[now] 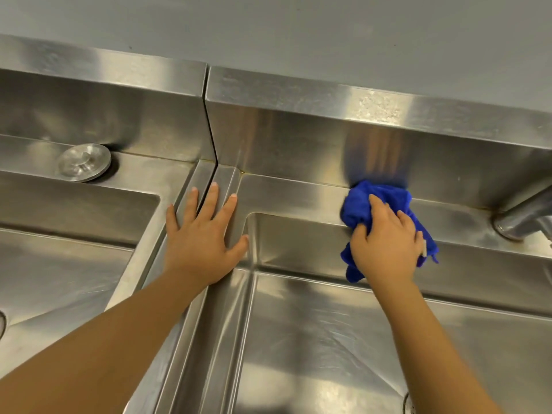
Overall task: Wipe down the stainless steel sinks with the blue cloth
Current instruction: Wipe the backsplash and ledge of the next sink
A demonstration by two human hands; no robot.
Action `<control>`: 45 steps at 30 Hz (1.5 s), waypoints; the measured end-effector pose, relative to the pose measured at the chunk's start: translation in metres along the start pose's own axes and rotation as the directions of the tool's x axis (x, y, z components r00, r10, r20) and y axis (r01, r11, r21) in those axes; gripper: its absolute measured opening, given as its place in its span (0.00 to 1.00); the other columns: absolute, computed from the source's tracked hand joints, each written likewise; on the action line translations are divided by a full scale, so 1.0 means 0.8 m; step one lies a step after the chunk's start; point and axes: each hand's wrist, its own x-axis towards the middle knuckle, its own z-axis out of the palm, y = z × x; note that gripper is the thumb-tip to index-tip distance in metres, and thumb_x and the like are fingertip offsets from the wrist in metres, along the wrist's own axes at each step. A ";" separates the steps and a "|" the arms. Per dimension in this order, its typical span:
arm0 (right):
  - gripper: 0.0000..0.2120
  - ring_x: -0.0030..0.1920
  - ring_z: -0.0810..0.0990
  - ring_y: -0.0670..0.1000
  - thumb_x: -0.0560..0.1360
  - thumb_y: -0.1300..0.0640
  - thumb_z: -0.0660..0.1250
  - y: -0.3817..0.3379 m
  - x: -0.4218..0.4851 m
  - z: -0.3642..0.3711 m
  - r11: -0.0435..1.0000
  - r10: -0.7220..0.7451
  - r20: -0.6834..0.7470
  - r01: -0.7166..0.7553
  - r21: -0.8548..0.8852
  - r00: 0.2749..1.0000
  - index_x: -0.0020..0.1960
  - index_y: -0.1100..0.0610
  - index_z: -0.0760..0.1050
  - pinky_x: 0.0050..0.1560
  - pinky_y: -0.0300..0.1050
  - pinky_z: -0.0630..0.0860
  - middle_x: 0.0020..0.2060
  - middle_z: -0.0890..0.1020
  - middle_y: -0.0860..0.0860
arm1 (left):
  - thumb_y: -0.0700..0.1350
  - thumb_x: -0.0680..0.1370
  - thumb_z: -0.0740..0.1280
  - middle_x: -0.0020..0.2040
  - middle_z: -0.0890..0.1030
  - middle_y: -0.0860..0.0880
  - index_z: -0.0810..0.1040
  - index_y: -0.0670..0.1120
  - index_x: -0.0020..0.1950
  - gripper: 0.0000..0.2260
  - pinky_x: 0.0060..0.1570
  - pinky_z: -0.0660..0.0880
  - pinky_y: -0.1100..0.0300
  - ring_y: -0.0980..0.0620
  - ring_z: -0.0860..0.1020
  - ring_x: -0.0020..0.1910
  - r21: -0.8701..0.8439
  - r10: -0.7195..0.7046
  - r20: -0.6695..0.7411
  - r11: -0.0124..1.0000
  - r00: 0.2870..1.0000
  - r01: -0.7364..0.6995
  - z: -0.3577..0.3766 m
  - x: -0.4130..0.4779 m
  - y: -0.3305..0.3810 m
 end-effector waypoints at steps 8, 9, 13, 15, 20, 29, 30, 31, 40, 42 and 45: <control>0.26 0.74 0.60 0.55 0.78 0.51 0.59 -0.044 -0.013 0.027 0.952 -0.307 0.060 0.306 0.027 0.950 0.75 0.46 0.60 0.74 0.59 0.51 0.73 0.67 0.49 | 0.70 0.68 0.41 0.80 0.43 0.52 0.47 0.59 0.78 0.39 0.73 0.43 0.40 0.47 0.42 0.78 0.002 -0.007 -0.017 1.000 1.000 0.007 0.000 0.001 0.002; 0.25 0.74 0.61 0.54 0.78 0.51 0.59 -0.031 -0.010 0.022 0.949 -0.315 0.049 0.312 0.047 0.948 0.74 0.46 0.61 0.74 0.59 0.53 0.72 0.69 0.49 | 0.69 0.69 0.43 0.80 0.44 0.52 0.48 0.59 0.78 0.37 0.73 0.43 0.40 0.47 0.42 0.78 0.002 -0.008 -0.015 1.000 1.000 0.008 -0.001 0.002 0.002; 0.23 0.72 0.63 0.55 0.78 0.54 0.60 0.020 -0.004 -0.001 0.984 -0.152 -0.009 0.152 0.091 0.988 0.73 0.48 0.65 0.74 0.59 0.53 0.69 0.72 0.49 | 0.66 0.71 0.47 0.80 0.47 0.51 0.50 0.57 0.79 0.36 0.73 0.43 0.40 0.44 0.44 0.78 -0.007 0.041 -0.035 0.999 0.999 -0.041 -0.001 -0.004 0.002; 0.23 0.70 0.66 0.56 0.78 0.55 0.60 0.025 0.004 -0.016 0.990 -0.116 0.046 0.112 0.085 0.992 0.73 0.48 0.65 0.72 0.60 0.56 0.66 0.74 0.50 | 0.64 0.73 0.48 0.80 0.47 0.50 0.50 0.57 0.79 0.34 0.73 0.43 0.40 0.43 0.45 0.78 -0.011 0.092 -0.021 0.996 0.996 -0.093 -0.003 -0.002 0.004; 0.22 0.71 0.64 0.56 0.80 0.55 0.57 0.015 0.009 -0.019 0.987 -0.148 0.092 0.140 0.084 0.985 0.73 0.48 0.63 0.72 0.61 0.57 0.67 0.73 0.49 | 0.64 0.75 0.52 0.80 0.44 0.49 0.51 0.60 0.78 0.31 0.73 0.42 0.40 0.43 0.42 0.78 0.004 0.106 -0.009 0.994 0.994 -0.106 0.001 0.003 0.010; 0.26 0.66 0.69 0.62 0.72 0.49 0.53 0.131 0.042 -0.051 0.997 0.054 -0.086 -0.050 0.052 0.995 0.70 0.48 0.67 0.66 0.64 0.65 0.64 0.75 0.57 | 0.65 0.72 0.51 0.79 0.50 0.47 0.57 0.58 0.77 0.34 0.72 0.46 0.38 0.41 0.47 0.77 0.011 0.108 -0.034 0.994 0.994 -0.108 0.004 0.003 0.009; 0.25 0.67 0.68 0.62 0.73 0.51 0.54 0.131 0.043 -0.051 0.992 0.106 -0.089 -0.099 0.076 0.990 0.70 0.49 0.67 0.67 0.65 0.63 0.64 0.75 0.57 | 0.65 0.72 0.51 0.80 0.50 0.47 0.57 0.58 0.77 0.34 0.72 0.46 0.38 0.41 0.47 0.78 0.013 0.108 -0.029 0.994 0.994 -0.108 0.004 0.003 0.010; 0.24 0.68 0.67 0.62 0.73 0.53 0.55 0.122 0.042 -0.048 0.984 0.157 -0.090 -0.148 0.103 0.983 0.70 0.50 0.67 0.68 0.65 0.61 0.63 0.75 0.58 | 0.65 0.72 0.51 0.80 0.49 0.47 0.56 0.58 0.77 0.34 0.72 0.46 0.38 0.41 0.46 0.78 0.019 0.110 -0.023 0.994 0.994 -0.110 0.005 0.004 0.010; 0.21 0.67 0.69 0.54 0.76 0.54 0.59 0.051 0.028 -0.016 0.974 -0.218 0.009 0.216 0.068 0.976 0.69 0.48 0.68 0.68 0.59 0.62 0.61 0.77 0.49 | 0.68 0.69 0.44 0.79 0.51 0.48 0.58 0.58 0.77 0.37 0.73 0.46 0.39 0.42 0.48 0.78 -0.011 0.110 -0.039 0.994 0.993 -0.110 0.003 0.003 0.009; 0.20 0.65 0.71 0.56 0.75 0.54 0.59 0.078 0.040 -0.030 0.982 -0.179 -0.014 0.179 0.062 0.984 0.67 0.48 0.69 0.65 0.59 0.66 0.60 0.78 0.52 | 0.68 0.68 0.43 0.79 0.52 0.48 0.58 0.58 0.77 0.38 0.73 0.46 0.40 0.42 0.48 0.78 -0.028 0.112 -0.040 0.993 0.993 -0.113 0.001 0.002 0.009; 0.18 0.62 0.73 0.60 0.76 0.53 0.59 0.117 0.052 -0.044 0.998 -0.055 -0.077 0.058 0.035 0.996 0.65 0.49 0.69 0.63 0.60 0.68 0.60 0.78 0.56 | 0.68 0.69 0.43 0.79 0.51 0.48 0.58 0.58 0.77 0.38 0.73 0.45 0.40 0.42 0.47 0.78 -0.040 0.115 -0.042 0.992 0.992 -0.117 0.001 0.002 0.009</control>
